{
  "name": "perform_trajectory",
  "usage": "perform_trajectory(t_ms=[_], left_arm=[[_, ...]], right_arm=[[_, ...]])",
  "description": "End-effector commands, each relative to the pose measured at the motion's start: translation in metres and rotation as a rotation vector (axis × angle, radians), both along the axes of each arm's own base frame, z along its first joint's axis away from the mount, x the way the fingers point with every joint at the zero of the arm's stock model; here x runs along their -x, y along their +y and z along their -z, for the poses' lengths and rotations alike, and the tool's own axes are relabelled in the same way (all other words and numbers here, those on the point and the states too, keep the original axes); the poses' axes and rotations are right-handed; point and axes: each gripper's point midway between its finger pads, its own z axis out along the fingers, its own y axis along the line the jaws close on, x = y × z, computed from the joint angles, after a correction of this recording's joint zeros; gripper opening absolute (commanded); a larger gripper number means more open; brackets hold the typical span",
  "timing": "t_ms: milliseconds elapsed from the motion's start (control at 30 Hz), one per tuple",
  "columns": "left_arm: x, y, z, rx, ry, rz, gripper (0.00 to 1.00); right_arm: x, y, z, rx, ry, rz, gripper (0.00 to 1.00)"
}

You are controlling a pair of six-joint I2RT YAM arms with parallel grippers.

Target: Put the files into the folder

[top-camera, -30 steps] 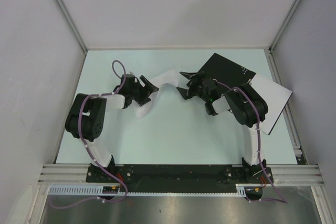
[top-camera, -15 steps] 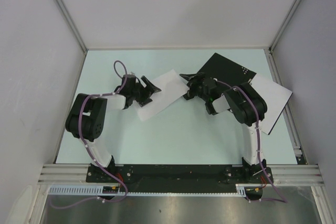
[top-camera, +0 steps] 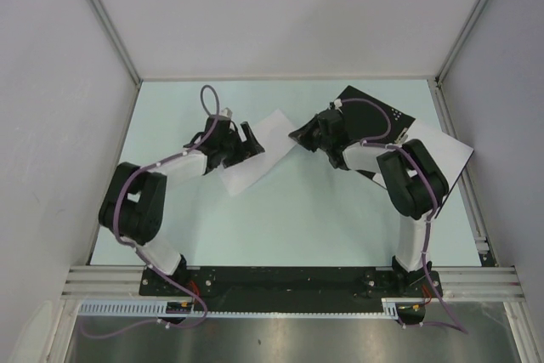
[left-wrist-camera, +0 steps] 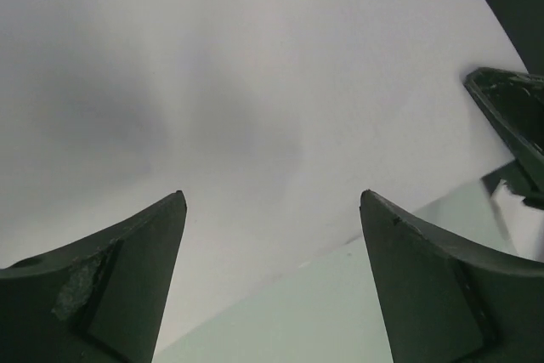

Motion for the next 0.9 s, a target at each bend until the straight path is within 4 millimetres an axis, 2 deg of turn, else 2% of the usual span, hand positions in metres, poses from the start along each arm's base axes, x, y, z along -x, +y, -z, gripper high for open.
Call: perform_trajectory(t_ms=[0,33,67,133,167,233,267,300,367,400,467,500,567,600,633,667,700,733,767,800,833,867], left_arm=[[-0.006,0.004,-0.075,-0.338,-0.293,0.097,0.90],[-0.002,0.003,-0.079,-0.409,-0.331,0.134,0.91],[0.007,-0.006,-0.088,-0.459,-0.379,0.151,0.91],[0.017,-0.017,-0.092,-0.544,-0.447,0.221,0.94],[0.027,-0.029,-0.096,-0.602,-0.487,0.246,0.96],[0.035,-0.039,-0.100,-0.695,-0.542,0.299,1.00],[0.046,-0.053,-0.102,-0.716,-0.573,0.338,0.99],[0.044,-0.048,-0.103,-0.793,-0.587,0.311,1.00],[0.048,-0.056,-0.109,-0.838,-0.621,0.303,0.99],[0.047,-0.053,-0.111,-0.885,-0.631,0.287,0.99],[0.049,-0.065,-0.117,-0.878,-0.661,0.305,0.98],[0.050,-0.069,-0.119,-0.864,-0.664,0.311,0.96],[0.051,-0.071,-0.126,-0.864,-0.665,0.292,0.90],[0.052,-0.071,-0.129,-0.851,-0.658,0.279,0.74],[0.054,-0.069,-0.138,-0.839,-0.663,0.277,0.63],[0.056,-0.069,-0.141,-0.827,-0.665,0.282,0.52],[0.059,-0.068,-0.149,-0.810,-0.676,0.285,0.37],[0.066,-0.067,-0.160,-0.777,-0.686,0.312,0.31],[0.070,-0.067,-0.167,-0.752,-0.692,0.328,0.26],[0.076,-0.068,-0.172,-0.721,-0.699,0.346,0.15],[0.086,-0.070,-0.183,-0.657,-0.704,0.399,0.10],[0.092,-0.070,-0.188,-0.620,-0.696,0.415,0.00]], right_arm=[[-0.004,-0.007,-0.031,0.124,-0.087,-0.064,0.03],[-0.002,-0.006,-0.039,0.127,-0.093,-0.070,0.02],[0.000,-0.005,-0.054,0.106,-0.101,-0.066,0.02],[0.009,-0.005,-0.063,0.077,-0.067,-0.069,0.01],[0.013,-0.004,-0.080,0.030,-0.059,-0.057,0.01],[0.024,-0.005,-0.091,0.002,-0.021,-0.051,0.01],[0.031,-0.004,-0.108,-0.023,-0.032,-0.060,0.01],[0.038,-0.004,-0.112,-0.035,-0.007,-0.056,0.01],[0.047,-0.006,-0.124,-0.049,0.000,-0.057,0.01],[0.056,-0.008,-0.131,-0.054,0.020,-0.052,0.00],[0.067,-0.008,-0.139,-0.062,0.034,-0.055,0.00],[0.074,-0.006,-0.149,-0.080,0.030,-0.058,0.00],[0.082,-0.004,-0.157,-0.087,0.022,-0.073,0.01],[0.088,-0.006,-0.168,-0.092,0.000,-0.080,0.03],[0.090,-0.008,-0.173,-0.081,-0.018,-0.085,0.06],[0.092,-0.011,-0.178,-0.071,-0.039,-0.094,0.12],[0.093,-0.016,-0.183,-0.057,-0.064,-0.095,0.23],[0.094,-0.028,-0.198,-0.031,-0.132,-0.094,0.27],[0.094,-0.035,-0.202,0.000,-0.163,-0.093,0.32],[0.094,-0.041,-0.211,0.024,-0.212,-0.101,0.47],[0.096,-0.054,-0.224,0.086,-0.311,-0.141,0.56],[0.097,-0.063,-0.229,0.124,-0.358,-0.164,0.75]])
